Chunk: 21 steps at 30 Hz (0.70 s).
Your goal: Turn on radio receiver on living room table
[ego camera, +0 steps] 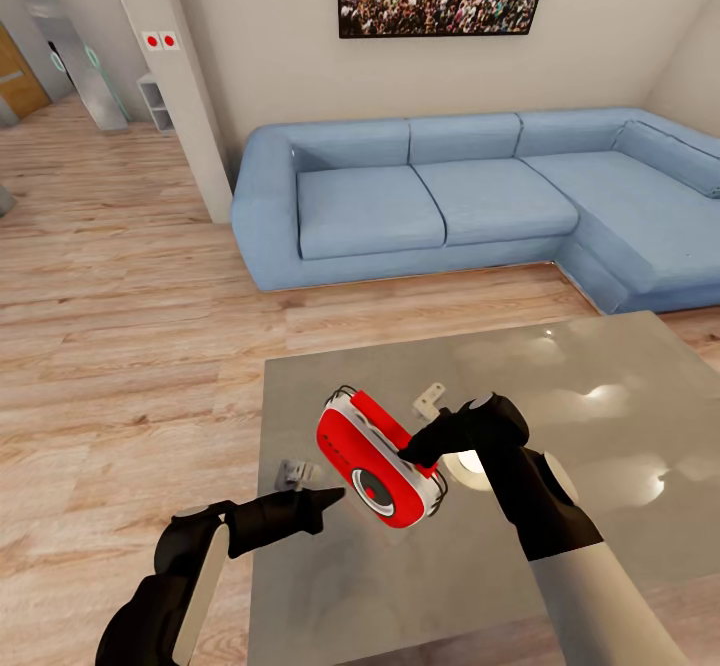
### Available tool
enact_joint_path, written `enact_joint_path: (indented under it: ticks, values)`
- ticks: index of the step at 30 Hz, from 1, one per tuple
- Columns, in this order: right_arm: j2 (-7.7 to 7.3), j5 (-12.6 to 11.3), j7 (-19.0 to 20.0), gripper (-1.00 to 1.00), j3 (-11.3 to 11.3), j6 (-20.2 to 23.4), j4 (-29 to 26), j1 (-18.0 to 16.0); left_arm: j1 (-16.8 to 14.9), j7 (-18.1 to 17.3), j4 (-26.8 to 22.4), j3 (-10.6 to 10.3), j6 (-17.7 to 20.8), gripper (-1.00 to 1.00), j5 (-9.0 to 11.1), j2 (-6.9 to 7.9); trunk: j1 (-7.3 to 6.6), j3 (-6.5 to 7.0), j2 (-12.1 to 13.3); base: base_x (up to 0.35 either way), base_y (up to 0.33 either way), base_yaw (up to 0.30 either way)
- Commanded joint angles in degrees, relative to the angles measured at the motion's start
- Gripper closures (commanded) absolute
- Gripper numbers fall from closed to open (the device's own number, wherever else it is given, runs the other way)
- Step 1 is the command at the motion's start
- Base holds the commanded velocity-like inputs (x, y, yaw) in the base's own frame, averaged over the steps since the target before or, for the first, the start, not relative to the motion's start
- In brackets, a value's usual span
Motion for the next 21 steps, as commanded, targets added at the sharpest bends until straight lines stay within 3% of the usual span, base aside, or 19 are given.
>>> enact_joint_path:
  ticks: [1,12,21]
  values:
    - [0.0,-0.29,-0.04,1.0,0.01,0.1,0.02,-0.01,-0.01,0.4,0.01,-0.01,0.01,1.0,-0.13,0.04,0.0,0.0,0.0,0.0,0.0,0.0]
    - [-0.02,-0.31,-0.1,1.0,0.01,0.03,0.14,-0.01,-1.78,1.63,0.75,0.29,0.03,1.0,-1.82,0.88,0.0,0.0,0.0,0.0,0.0,0.0]
    - [-0.04,-0.34,0.12,1.0,0.01,-0.12,0.12,-0.01,-2.94,2.94,4.95,0.33,-0.37,1.0,-2.01,0.99,0.0,0.0,0.0,0.0,0.0,0.0]
